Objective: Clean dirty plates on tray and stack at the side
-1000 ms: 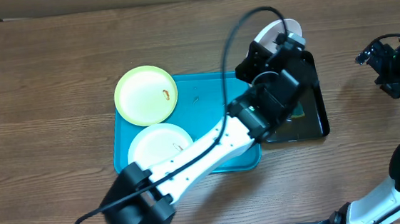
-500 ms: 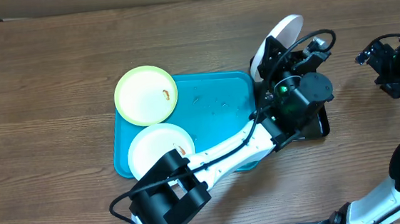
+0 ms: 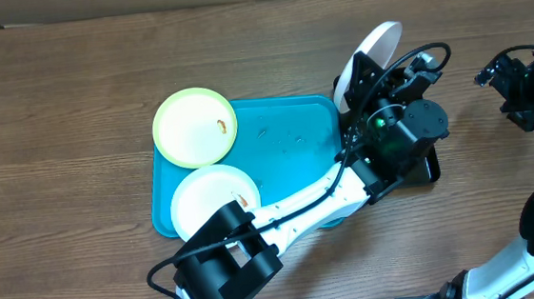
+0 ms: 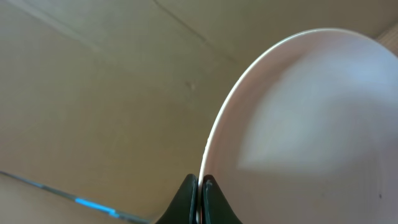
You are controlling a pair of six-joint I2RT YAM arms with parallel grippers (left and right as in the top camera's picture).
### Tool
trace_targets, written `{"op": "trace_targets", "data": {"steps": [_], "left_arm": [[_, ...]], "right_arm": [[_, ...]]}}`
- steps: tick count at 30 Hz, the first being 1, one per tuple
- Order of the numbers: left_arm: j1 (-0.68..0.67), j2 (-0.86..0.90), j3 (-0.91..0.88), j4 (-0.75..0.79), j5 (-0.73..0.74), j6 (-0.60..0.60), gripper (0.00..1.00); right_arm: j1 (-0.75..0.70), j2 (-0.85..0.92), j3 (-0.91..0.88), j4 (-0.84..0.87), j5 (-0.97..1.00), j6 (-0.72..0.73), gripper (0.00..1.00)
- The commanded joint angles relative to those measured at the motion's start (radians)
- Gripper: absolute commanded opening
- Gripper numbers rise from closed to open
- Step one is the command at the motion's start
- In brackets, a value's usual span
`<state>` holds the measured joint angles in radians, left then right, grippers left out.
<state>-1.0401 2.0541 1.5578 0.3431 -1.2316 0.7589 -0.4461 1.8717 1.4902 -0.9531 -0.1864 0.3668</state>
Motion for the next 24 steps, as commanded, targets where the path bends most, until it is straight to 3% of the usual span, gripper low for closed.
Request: {"op": "trace_targets", "data": {"steps": [1,13,17,24], "left_arm": [[0.013,-0.003,0.016,-0.072,-0.025,-0.206,0.04],[0.066,-0.003,0.016,-0.224,0.108,-0.48,0.04],[0.093,-0.015,0.016,-0.294,0.13,-0.643,0.04],[0.206,-0.118,0.016,-0.558,0.559,-0.998,0.04]], "right_arm": [[-0.003,-0.011,0.016,0.006,-0.006,0.008,1.0],[-0.003,-0.011,0.016,0.005,-0.006,0.008,1.0],[-0.003,-0.011,0.016,0.005,-0.006,0.008,1.0],[-0.003,-0.011,0.016,0.006,-0.006,0.008,1.0]]}}
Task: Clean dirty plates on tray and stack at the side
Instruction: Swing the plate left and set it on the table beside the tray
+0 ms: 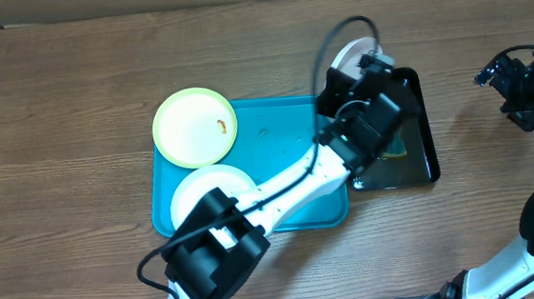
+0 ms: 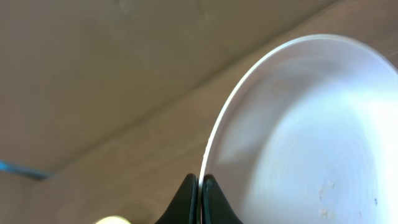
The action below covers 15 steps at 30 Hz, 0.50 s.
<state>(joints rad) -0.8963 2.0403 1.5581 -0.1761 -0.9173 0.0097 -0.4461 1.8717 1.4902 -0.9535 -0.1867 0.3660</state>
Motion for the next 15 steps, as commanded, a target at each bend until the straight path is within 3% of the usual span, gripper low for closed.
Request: {"op": "trace_targets", "data": {"steps": [1,5,8,15], "left_arm": [[0.087,-0.127,0.016,-0.066,0.319,-0.29,0.04],[0.238,-0.25,0.016,-0.187,0.681,-0.418,0.04],[0.373,-0.336,0.016,-0.304,0.864,-0.47,0.04],[0.795,-0.463,0.016,-0.72,0.908,-0.565,0.04]], "right_arm": [[-0.003,-0.011,0.016,0.006,-0.006,0.009,1.0],[-0.003,-0.011,0.016,0.006,-0.006,0.009,1.0],[-0.003,-0.011,0.016,0.006,-0.006,0.009,1.0],[-0.003,-0.011,0.016,0.006,-0.006,0.009,1.0]]}}
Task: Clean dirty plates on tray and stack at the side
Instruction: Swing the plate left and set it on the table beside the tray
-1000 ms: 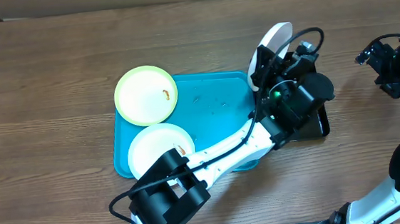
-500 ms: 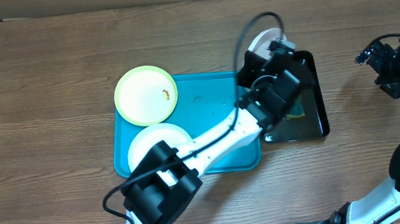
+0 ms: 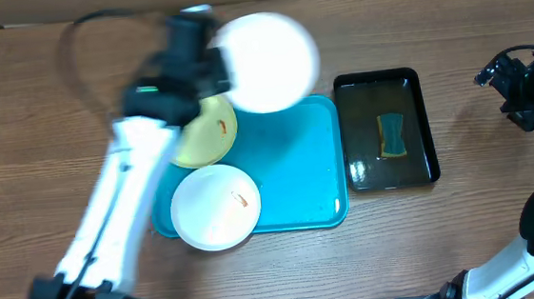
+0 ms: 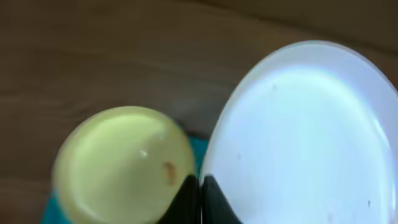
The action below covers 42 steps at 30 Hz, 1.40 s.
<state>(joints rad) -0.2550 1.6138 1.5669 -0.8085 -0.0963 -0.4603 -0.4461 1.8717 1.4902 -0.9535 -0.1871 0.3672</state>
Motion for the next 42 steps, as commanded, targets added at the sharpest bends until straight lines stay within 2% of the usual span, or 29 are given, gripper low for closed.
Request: {"op": "trace_targets", "data": {"steps": [1,7,10,13,20,25,32,36,42], "left_arm": [[0.223,-0.039,0.007,-0.134,0.088,-0.103,0.04],[0.629,-0.018,0.005,-0.283,0.101,-0.113,0.04],[0.768,0.003,-0.004,-0.297,0.097,-0.113,0.04],[0.848,0.035,-0.024,-0.286,0.093,-0.113,0.04],[0.86,0.16,-0.064,-0.273,0.073,-0.042,0.04],[0.85,0.284,-0.065,-0.275,-0.065,-0.033,0.04],[0.847,0.407,-0.065,-0.228,-0.031,-0.033,0.04],[0.834,0.439,-0.065,-0.198,0.045,0.058,0.04],[0.794,0.441,-0.065,-0.208,0.064,0.095,0.06]], "right_arm": [[-0.003,-0.011,0.016,0.006,-0.005,0.008,1.0],[-0.003,-0.011,0.016,0.006,-0.005,0.008,1.0],[-0.003,-0.011,0.016,0.006,-0.006,0.008,1.0],[-0.003,-0.011,0.016,0.006,-0.006,0.008,1.0],[-0.003,-0.011,0.016,0.006,-0.005,0.008,1.0],[-0.003,-0.011,0.016,0.006,-0.005,0.008,1.0],[-0.003,-0.011,0.016,0.006,-0.005,0.008,1.0],[-0.003,-0.011,0.016,0.006,-0.006,0.008,1.0],[-0.003,-0.011,0.016,0.006,-0.005,0.008,1.0]]}}
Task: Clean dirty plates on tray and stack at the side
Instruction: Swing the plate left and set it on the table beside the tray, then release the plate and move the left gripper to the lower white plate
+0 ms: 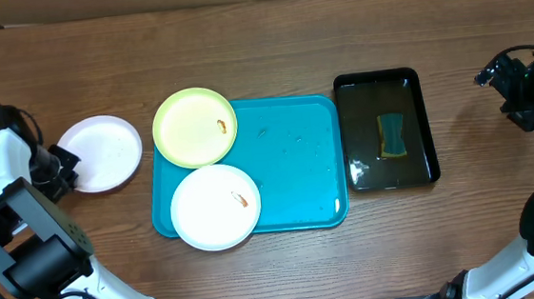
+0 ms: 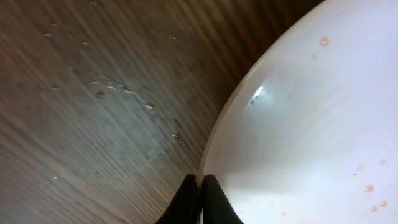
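A pale pink-white plate (image 1: 105, 153) lies low on the wood left of the teal tray (image 1: 297, 166). My left gripper (image 1: 62, 172) is shut on its left rim; in the left wrist view the fingertips (image 2: 200, 185) pinch the edge of this plate (image 2: 311, 124), whose face carries small specks. Whether it rests on the table or hovers just above cannot be told. On the tray sit a green plate (image 1: 188, 122) and a white plate (image 1: 210, 211), each with a brown crumb. My right gripper (image 1: 515, 92) hangs at the far right, away from everything.
A black basin (image 1: 390, 173) holding water and a green-yellow sponge (image 1: 393, 135) stands right of the tray. Small crumbs dot the tray's bare middle. Wet marks show on the wood beside the held plate. A cardboard wall runs along the table's back edge.
My left arm has moved from above the tray's back edge to the far left. The plate it holds is now down flat beside the tray's left side. The right arm has not moved.
My left gripper first held the plate on edge by the black basin, and was still there at the basin's back left corner a moment later. Then it held the plate over the tray's far edge near the green plate. Now the plate is low, left of the tray.
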You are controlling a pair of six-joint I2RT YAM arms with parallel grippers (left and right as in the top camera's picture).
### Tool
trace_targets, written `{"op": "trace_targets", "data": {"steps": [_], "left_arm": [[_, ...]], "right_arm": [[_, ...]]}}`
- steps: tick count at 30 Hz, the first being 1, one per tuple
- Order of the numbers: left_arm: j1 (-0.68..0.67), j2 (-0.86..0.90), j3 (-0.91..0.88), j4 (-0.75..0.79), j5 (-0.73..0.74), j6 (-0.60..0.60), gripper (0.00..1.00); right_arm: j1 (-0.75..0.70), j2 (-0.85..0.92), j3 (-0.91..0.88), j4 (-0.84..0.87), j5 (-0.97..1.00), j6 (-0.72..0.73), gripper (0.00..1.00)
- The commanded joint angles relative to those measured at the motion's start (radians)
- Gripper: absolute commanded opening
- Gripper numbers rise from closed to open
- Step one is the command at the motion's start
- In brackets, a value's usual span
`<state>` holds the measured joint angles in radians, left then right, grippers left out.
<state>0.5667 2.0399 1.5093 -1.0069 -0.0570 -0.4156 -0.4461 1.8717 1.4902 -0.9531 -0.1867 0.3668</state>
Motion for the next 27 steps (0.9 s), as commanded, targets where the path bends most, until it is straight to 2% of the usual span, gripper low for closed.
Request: {"op": "trace_targets", "data": {"steps": [1,2,3,6,10,14,19,27], "left_arm": [[-0.037,0.015,-0.007,-0.011,0.025,0.051,0.14],[-0.045,0.015,-0.007,-0.013,0.026,0.058,0.29],[-0.053,0.015,-0.007,-0.018,0.025,0.072,0.36],[-0.066,0.014,-0.006,-0.038,0.026,0.091,0.38],[-0.066,0.003,0.003,-0.062,0.081,0.092,0.44],[-0.068,-0.04,0.014,-0.082,0.227,0.156,0.49],[-0.092,-0.12,0.014,-0.15,0.409,0.23,0.48],[-0.175,-0.299,0.004,-0.342,0.419,0.308,0.49]], "right_arm": [[-0.003,-0.011,0.016,0.005,-0.006,0.008,1.0],[-0.003,-0.011,0.016,0.006,-0.006,0.008,1.0],[-0.003,-0.011,0.016,0.005,-0.006,0.008,1.0],[-0.003,-0.011,0.016,0.006,-0.006,0.008,1.0],[-0.003,-0.011,0.016,0.005,-0.006,0.008,1.0],[-0.003,-0.011,0.016,0.005,-0.006,0.008,1.0],[-0.003,-0.011,0.016,0.006,-0.006,0.008,1.0],[-0.003,-0.011,0.016,0.005,-0.006,0.008,1.0]]}}
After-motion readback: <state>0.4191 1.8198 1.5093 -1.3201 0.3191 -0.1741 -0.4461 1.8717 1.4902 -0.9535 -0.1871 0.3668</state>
